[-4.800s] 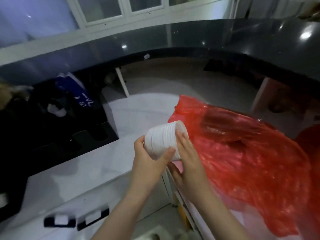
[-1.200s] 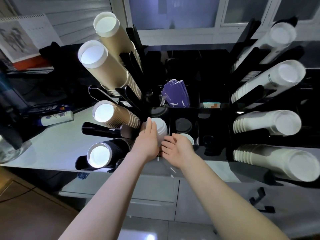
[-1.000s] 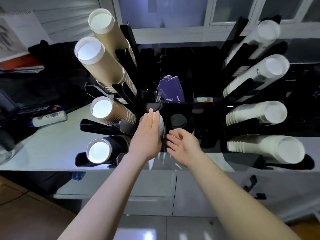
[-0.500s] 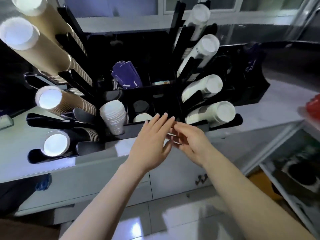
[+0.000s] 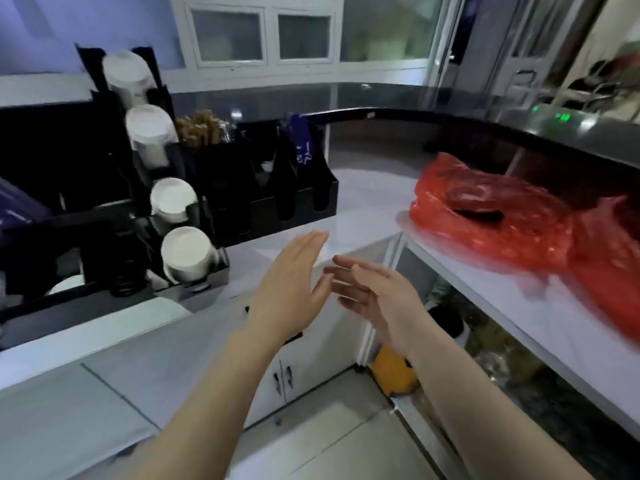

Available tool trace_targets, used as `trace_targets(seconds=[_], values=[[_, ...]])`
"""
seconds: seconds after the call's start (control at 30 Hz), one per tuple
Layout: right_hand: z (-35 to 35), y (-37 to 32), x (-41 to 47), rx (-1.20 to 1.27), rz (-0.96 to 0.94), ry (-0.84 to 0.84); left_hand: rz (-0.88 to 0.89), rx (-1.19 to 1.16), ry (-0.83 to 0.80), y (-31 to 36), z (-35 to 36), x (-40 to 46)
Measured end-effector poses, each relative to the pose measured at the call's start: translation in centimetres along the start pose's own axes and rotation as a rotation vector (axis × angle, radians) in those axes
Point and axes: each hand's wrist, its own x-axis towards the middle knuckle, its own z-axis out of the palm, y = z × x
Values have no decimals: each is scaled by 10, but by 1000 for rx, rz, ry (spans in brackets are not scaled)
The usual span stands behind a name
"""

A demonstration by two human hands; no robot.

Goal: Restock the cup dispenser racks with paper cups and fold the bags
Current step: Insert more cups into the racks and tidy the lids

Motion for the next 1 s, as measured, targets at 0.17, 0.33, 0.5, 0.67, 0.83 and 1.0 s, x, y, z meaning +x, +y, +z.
trace_targets(seconds=[0.17,0.33,0.5,0.67,0.83,1.0], values=[[-103,-19,-18,-27,-71,302,22,-71,-91,52,71,44],[-175,-28,-13,-123,-177,536,73,-123,-153,83,123,91],[-230,-31,8,-452,-253,707,163,-163,-57,96,165,145],[-292,-46,51,-1452,-480,901,326,-76,76,102,206,247],[-356,-77,117,-1677,-418,1067,551,4,-43,95,251,362],[-415,-92,184,-1782,-102,948,625,279,-329,67,314,440]])
